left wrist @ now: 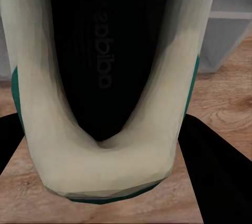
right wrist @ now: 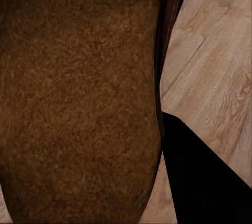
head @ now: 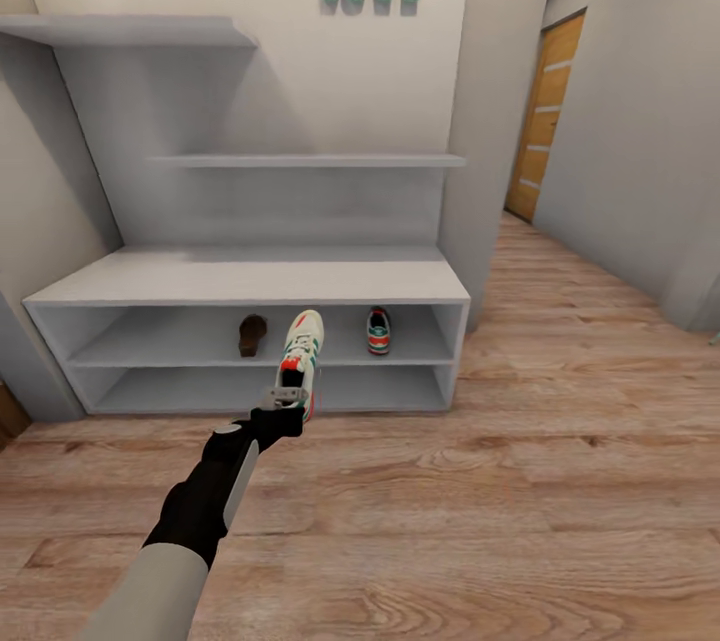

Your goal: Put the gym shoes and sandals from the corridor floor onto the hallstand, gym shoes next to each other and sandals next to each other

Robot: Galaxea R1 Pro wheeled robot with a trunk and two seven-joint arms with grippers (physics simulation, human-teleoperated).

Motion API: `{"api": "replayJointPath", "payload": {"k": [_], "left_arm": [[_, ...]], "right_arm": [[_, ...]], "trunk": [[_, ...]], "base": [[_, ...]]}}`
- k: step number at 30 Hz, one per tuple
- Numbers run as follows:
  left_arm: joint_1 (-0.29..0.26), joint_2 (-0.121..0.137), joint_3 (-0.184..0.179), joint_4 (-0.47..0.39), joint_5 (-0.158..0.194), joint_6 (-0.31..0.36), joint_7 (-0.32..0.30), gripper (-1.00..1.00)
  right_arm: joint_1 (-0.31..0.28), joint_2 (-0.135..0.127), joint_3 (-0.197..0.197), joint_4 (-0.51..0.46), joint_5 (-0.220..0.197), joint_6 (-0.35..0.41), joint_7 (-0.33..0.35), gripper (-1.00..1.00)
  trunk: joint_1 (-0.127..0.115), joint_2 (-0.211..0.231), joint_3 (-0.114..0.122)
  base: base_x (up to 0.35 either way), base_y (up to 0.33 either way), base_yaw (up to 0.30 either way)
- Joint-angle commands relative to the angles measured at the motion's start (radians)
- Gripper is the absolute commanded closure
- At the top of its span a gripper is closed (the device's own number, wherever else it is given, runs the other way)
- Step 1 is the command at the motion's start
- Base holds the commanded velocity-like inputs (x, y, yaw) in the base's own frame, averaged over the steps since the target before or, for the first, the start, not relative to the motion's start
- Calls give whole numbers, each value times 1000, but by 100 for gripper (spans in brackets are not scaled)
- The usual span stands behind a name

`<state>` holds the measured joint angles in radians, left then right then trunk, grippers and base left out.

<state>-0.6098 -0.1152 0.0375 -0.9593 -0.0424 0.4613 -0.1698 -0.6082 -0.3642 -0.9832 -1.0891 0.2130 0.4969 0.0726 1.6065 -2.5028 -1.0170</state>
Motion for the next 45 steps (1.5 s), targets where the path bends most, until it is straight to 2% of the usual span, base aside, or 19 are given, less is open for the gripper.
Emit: {"api": "replayJointPath", "payload": {"k": [1, 8, 15, 20, 21, 22, 24, 26, 28, 32, 33, 37, 45], "left_arm": [[-1, -1, 4, 0, -5, 5, -7, 100], [-1, -1, 3, 3, -5, 5, -7, 100], [-1, -1, 4, 15, -6, 4, -7, 100], [-1, 0, 5, 126, -8, 5, -5, 100], [-1, 0, 5, 190, -9, 5, -5, 100], [-1, 0, 5, 211, -9, 5, -4, 100], [-6, -3, 4, 336, -10, 12, 6, 100], [-10, -5, 3, 374, -10, 42, 10, 100], [-65, -9, 3, 403, -11, 185, 13, 100], [-153, -16, 2, 412, -10, 253, 15, 100], [-179, -22, 2, 414, -10, 266, 17, 100], [-219, -32, 2, 416, -9, 287, 19, 100], [-235, -35, 1, 409, -10, 295, 16, 100]], "right_arm": [[-1, 0, -2, -2, 8, 6, 6, 100], [-1, -1, -5, 0, 6, 5, 6, 100], [-1, -1, -6, 0, 5, 5, 6, 100], [-1, 2, -5, -1, 8, 6, 5, 100], [-1, 4, -5, -1, 9, 7, 5, 100], [-1, 4, -6, -1, 9, 7, 5, 100], [-1, 4, -6, -1, 6, 13, 5, 100], [-1, 2, -6, -1, 5, 15, 6, 100], [-1, 1, -6, -2, 5, 16, 6, 100], [-1, 1, -6, -3, 5, 17, 6, 100], [-1, 1, -6, -3, 5, 17, 6, 100], [-1, 1, -6, -3, 8, 17, 6, 100], [-1, 2, -5, -3, 9, 17, 6, 100]], "trunk": [[0, 0, -1], [0, 0, -1], [0, 0, -1], [0, 0, -1], [0, 0, -1], [0, 0, -1], [0, 0, -1], [0, 0, -1], [0, 0, -1], [0, 0, -1], [0, 0, -1], [0, 0, -1], [0, 0, -1]], "base": [[1, -4, 280], [0, -33, 252], [0, -48, 32], [0, -3, 2], [0, 0, 0], [0, 0, 0], [0, 0, 0], [0, 0, 0], [0, 0, 0], [0, 0, 0], [0, 0, 0], [0, 0, 0], [0, 0, 0]]}}
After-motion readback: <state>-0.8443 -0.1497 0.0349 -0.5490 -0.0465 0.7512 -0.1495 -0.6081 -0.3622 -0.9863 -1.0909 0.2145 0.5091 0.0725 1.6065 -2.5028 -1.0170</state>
